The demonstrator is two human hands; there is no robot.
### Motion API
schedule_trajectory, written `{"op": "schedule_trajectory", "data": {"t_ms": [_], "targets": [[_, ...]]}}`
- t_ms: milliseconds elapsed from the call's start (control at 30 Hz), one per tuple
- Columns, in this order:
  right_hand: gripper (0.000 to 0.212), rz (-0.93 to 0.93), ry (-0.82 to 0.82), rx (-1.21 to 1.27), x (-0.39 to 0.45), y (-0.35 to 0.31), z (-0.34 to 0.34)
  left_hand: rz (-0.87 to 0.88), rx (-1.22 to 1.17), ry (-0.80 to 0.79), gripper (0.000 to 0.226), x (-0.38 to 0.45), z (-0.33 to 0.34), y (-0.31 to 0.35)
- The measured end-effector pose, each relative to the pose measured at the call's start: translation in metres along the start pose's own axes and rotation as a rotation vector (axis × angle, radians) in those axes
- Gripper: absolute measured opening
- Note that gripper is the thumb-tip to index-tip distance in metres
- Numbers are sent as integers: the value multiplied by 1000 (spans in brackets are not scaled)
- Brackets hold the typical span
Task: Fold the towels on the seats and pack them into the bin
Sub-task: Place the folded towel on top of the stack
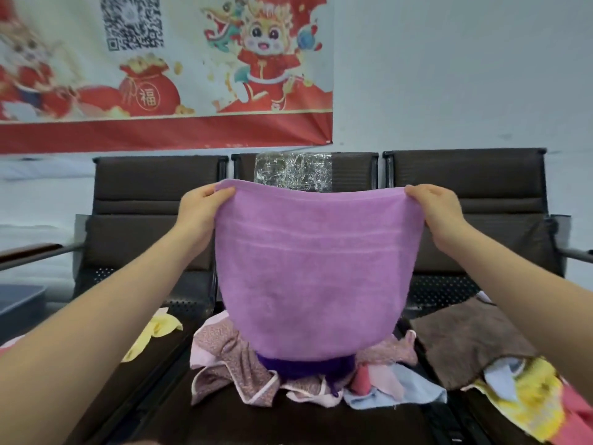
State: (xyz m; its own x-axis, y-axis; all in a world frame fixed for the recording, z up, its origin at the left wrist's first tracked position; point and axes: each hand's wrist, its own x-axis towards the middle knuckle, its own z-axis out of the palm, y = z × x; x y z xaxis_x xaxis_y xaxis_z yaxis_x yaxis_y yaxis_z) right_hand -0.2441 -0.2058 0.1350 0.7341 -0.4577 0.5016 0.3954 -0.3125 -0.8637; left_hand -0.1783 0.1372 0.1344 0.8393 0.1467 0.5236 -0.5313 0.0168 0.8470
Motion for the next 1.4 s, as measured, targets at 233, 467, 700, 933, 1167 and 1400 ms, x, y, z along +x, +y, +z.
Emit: {"op": "schedule_trajectory", "data": {"t_ms": [233,467,700,933,1167,1400], "targets": [[21,40,-18,89,-8,-26,4,78,168,-107,6,-5,-23,29],[27,350,-268,540,-13,-44,7,-96,-278,-58,9,-7,-28,52],[23,506,-404,300,1,7,24,-292,140,-77,10,8,-33,-17],[16,332,-577,-515,-9,137,38,-250,904,-443,13,-9,-41,-134],[17,111,-386,-790,15,190,62,0,1228,-425,17,14,-18,-178],[38,407,-203,-689,23,247,102,-122,1134,-242,26,33,-2,-243]]}}
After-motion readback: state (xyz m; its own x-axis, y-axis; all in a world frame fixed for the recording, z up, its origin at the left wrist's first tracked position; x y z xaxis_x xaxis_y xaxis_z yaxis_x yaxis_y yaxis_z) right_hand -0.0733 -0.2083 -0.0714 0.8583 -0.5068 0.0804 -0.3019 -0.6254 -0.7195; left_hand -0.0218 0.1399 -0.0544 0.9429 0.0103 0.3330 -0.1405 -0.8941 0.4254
